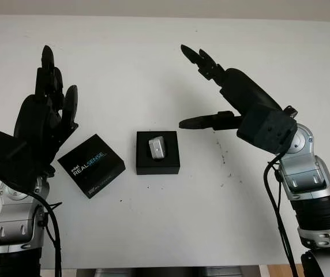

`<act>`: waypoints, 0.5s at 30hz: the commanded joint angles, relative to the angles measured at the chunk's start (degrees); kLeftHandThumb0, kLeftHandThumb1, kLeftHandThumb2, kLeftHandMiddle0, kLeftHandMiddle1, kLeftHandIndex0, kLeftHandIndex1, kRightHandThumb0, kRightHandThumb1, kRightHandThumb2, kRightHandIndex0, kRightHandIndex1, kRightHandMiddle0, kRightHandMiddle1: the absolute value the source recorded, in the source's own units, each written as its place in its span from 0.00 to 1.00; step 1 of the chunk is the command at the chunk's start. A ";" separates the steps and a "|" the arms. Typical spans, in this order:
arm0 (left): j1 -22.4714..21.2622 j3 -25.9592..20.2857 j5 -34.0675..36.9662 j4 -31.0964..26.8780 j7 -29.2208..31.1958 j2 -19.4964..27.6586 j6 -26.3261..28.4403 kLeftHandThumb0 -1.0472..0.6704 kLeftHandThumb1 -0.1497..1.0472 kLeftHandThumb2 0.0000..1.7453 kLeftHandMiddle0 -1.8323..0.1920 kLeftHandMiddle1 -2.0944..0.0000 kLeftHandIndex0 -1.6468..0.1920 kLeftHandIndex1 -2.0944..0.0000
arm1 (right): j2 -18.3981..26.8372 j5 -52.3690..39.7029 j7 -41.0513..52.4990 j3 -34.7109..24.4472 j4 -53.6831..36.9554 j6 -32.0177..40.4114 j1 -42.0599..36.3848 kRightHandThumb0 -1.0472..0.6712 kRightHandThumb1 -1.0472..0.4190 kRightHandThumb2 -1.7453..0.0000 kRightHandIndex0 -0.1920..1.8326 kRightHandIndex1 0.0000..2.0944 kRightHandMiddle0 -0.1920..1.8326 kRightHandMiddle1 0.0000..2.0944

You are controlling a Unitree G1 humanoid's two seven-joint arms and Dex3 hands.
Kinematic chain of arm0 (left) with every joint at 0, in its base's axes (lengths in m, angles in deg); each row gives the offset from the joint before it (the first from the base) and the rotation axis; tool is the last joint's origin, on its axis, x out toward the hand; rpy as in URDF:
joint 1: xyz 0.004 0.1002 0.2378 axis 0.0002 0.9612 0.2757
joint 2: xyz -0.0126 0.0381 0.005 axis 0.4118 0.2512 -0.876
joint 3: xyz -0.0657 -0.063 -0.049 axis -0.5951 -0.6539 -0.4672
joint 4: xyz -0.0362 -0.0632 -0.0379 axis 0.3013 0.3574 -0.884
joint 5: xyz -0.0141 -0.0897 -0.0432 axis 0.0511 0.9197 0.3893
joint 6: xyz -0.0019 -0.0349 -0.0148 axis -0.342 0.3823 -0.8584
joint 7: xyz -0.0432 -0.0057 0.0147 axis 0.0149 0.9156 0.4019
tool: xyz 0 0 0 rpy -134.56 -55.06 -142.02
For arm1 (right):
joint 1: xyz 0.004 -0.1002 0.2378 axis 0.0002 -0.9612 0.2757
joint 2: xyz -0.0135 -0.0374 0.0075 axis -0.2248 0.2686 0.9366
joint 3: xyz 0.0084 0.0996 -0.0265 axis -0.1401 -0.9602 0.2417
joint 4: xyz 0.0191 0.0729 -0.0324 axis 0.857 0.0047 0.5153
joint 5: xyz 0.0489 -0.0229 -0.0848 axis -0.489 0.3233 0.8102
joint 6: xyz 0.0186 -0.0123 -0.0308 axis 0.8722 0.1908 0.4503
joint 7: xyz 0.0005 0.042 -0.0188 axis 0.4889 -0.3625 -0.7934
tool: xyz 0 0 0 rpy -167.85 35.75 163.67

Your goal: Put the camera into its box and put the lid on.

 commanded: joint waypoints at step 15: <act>0.52 -0.25 0.20 -0.14 0.31 0.41 0.10 0.14 1.00 0.31 1.00 1.00 1.00 1.00 | 3.37 3.79 4.26 5.73 2.77 -19.49 4.75 0.41 0.12 0.97 0.28 0.15 0.18 0.39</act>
